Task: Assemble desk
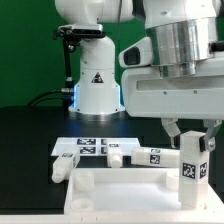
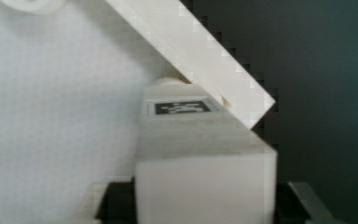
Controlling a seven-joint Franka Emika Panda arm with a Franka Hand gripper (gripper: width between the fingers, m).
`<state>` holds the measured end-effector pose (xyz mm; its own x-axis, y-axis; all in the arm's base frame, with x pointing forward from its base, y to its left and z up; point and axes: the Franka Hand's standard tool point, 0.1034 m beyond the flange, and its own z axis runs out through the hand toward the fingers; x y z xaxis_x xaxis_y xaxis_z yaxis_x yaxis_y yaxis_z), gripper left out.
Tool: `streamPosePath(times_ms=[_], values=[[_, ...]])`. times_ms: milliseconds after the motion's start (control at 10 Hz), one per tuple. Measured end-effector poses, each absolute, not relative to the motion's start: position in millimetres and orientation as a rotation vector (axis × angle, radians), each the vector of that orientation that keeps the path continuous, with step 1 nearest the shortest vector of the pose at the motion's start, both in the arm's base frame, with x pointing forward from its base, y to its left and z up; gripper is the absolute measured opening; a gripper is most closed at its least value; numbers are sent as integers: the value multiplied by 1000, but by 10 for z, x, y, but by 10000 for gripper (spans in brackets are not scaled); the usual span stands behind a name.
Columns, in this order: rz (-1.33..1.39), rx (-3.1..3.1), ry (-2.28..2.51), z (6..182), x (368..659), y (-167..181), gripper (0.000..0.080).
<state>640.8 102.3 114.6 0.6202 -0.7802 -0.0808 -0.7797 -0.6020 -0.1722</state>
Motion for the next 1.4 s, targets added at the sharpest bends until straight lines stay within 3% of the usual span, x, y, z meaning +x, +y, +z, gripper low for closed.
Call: streamPosePath(times_ms=[400,600,800,900,1000,1100,1400], values=[[40,-1987,2073,1132,6353,1052,292],[42,-1993,2068,1133,6352,1055,292],[70,-2318,1727,1182,6374,1025,293],[101,-2417,1587,1198,6404,1035,514],[99,-2486,1491,1186,6403,1062,514],[87,-2529,1415,1185,6404,1055,621],[43,-2704,1084,1181,6400,1036,648]])
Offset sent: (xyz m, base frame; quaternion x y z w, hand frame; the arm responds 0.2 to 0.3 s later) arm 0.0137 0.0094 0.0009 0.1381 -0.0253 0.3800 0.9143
